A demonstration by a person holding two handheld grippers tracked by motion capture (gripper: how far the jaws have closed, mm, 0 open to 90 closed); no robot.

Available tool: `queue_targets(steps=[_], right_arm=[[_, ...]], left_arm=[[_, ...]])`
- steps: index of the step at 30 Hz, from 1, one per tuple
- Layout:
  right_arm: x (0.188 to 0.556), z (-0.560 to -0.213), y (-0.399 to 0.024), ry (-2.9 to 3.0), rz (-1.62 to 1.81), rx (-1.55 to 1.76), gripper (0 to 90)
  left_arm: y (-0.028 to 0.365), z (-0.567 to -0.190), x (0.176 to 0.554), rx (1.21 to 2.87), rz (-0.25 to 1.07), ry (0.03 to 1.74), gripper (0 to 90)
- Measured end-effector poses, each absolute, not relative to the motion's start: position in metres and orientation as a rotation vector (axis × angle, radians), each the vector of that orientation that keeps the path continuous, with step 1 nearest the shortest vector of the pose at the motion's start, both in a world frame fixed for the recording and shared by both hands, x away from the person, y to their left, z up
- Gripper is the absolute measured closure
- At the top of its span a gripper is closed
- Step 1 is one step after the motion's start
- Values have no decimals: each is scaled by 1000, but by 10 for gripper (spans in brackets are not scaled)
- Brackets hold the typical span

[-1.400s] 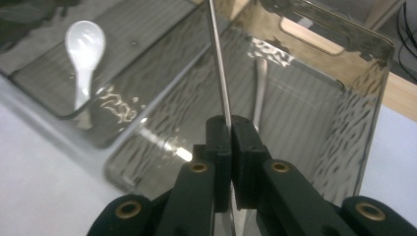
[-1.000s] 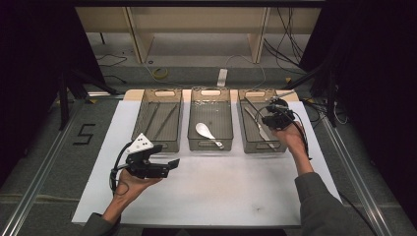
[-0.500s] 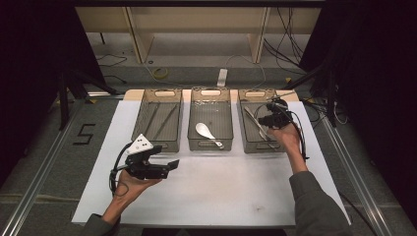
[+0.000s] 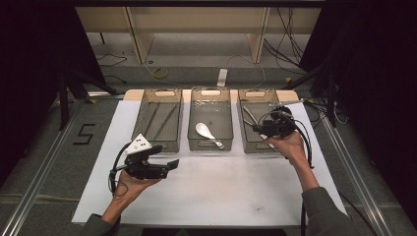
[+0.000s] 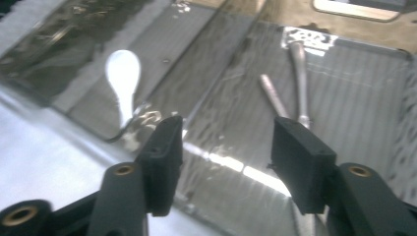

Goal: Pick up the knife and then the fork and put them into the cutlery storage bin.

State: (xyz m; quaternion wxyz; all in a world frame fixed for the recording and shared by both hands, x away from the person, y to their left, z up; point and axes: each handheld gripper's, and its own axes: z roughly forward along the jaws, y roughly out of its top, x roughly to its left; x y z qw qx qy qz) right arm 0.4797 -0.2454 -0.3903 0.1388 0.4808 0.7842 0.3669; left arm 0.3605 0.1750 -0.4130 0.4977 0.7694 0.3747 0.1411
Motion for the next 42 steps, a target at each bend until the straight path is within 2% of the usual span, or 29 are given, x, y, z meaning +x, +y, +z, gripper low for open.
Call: queue_targets(steps=[6,13,16,42], right_arm=[[458,-386,-241,2266,1152,1348,396],[433,-381,-235,2257,1233,1262,376],[424,-383,-232,2272,1267,1227,372],[359,-409,-232,2277,1448,1095,230]], left_arm=[[174,-413,360,1863,346,907,153],[175,-413,359,1849,330,900,152],[175,-414,360,1825,297,910,152],[174,-412,347,1835,300,836,151]])
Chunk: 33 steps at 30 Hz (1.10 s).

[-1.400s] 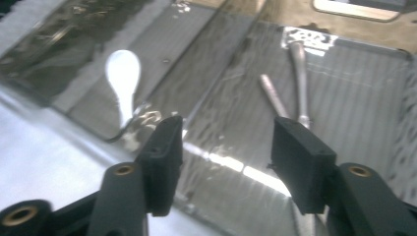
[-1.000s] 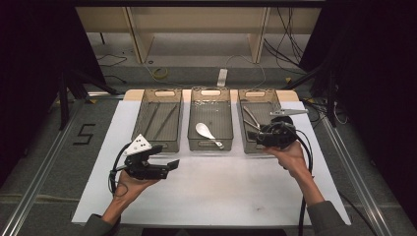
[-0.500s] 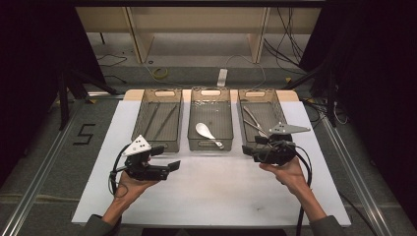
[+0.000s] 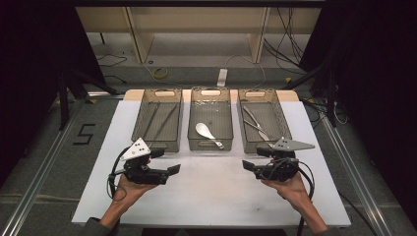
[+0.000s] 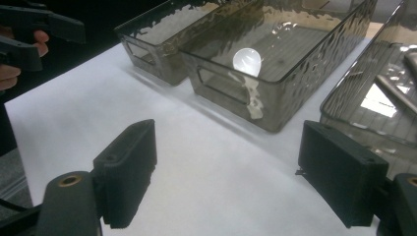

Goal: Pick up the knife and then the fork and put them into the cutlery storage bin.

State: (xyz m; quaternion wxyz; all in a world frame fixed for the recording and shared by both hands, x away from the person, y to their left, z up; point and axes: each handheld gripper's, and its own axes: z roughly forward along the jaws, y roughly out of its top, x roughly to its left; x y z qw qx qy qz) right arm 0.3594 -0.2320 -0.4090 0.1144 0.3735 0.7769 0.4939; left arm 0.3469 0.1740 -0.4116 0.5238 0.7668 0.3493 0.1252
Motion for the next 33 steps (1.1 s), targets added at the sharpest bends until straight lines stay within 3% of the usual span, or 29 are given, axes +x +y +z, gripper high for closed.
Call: queue_targets(steps=[13,33], right_arm=[[332,-420,-243,2199,1524,1101,202],[322,-430,-248,2198,1481,1122,178]], left_arm=[[174,-412,341,1847,278,820,151],[173,-413,337,1859,262,813,151]])
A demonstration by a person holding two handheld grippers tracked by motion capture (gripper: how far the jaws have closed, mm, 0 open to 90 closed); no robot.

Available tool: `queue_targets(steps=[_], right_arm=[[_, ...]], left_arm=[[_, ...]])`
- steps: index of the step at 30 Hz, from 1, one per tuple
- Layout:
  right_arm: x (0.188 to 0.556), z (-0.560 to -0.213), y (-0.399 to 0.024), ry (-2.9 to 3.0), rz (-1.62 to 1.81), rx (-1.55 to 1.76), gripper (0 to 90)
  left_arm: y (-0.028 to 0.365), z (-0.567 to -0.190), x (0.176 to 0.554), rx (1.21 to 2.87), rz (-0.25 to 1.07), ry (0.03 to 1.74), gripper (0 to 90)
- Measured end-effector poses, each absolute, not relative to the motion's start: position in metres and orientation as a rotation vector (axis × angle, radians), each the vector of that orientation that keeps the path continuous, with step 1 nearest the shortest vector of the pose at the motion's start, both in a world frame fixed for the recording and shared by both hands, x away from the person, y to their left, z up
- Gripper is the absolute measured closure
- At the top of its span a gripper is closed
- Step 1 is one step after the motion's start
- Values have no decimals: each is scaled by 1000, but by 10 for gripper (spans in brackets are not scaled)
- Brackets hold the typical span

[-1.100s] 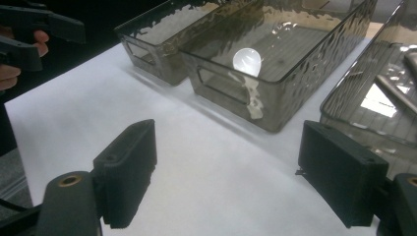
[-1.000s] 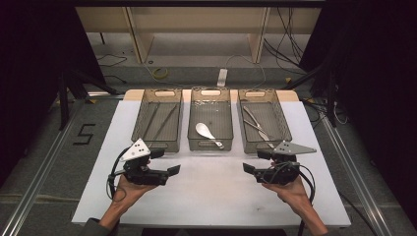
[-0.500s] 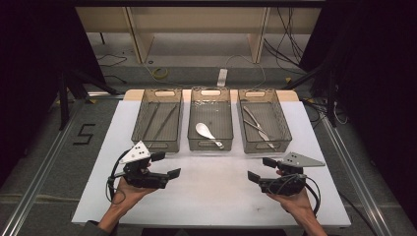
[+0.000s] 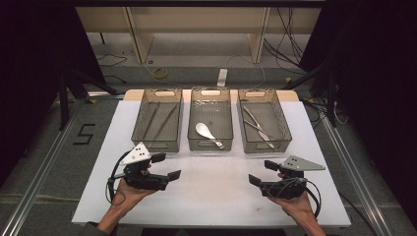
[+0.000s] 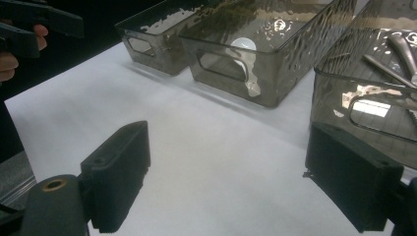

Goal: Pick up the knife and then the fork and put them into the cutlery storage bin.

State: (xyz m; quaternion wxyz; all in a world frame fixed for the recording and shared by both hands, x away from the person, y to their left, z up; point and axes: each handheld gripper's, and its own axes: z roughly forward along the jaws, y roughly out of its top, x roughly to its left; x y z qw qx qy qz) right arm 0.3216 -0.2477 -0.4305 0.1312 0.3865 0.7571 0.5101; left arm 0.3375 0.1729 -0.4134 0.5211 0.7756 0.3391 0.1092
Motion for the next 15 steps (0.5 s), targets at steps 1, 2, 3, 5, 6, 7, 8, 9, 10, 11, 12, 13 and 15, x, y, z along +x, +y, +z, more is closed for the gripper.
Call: queue_targets(steps=[1,2,3,5,6,7,8,9,10,11,12,13,15], right_arm=[[321,-430,-248,2195,1484,1121,179],[321,-430,-248,2194,1487,1122,179],[321,-430,-248,2195,1488,1121,179],[321,-430,-248,2193,1487,1120,179],[321,-430,-248,2194,1487,1121,179],[322,-430,-247,2194,1485,1120,179],[322,-430,-247,2194,1485,1120,179],[321,-430,-247,2192,1486,1119,179],[321,-430,-247,2190,1484,1118,179],[321,-429,-248,2189,1484,1118,180],[321,-429,-248,2189,1485,1120,180],[321,-429,-248,2189,1485,1122,180],[321,-429,-248,2190,1483,1121,179]], left_arm=[[173,-413,337,1858,258,816,151],[172,-413,337,1859,259,814,151],[172,-413,337,1859,259,814,150],[172,-414,337,1861,260,817,151],[172,-414,337,1862,261,818,151],[172,-414,337,1860,261,818,151],[172,-414,338,1861,262,815,151],[172,-414,337,1860,261,817,151],[172,-414,337,1862,262,817,151],[172,-414,337,1862,263,817,151],[172,-414,337,1861,264,816,151],[172,-414,337,1861,262,817,151],[173,-414,338,1864,265,816,151]])
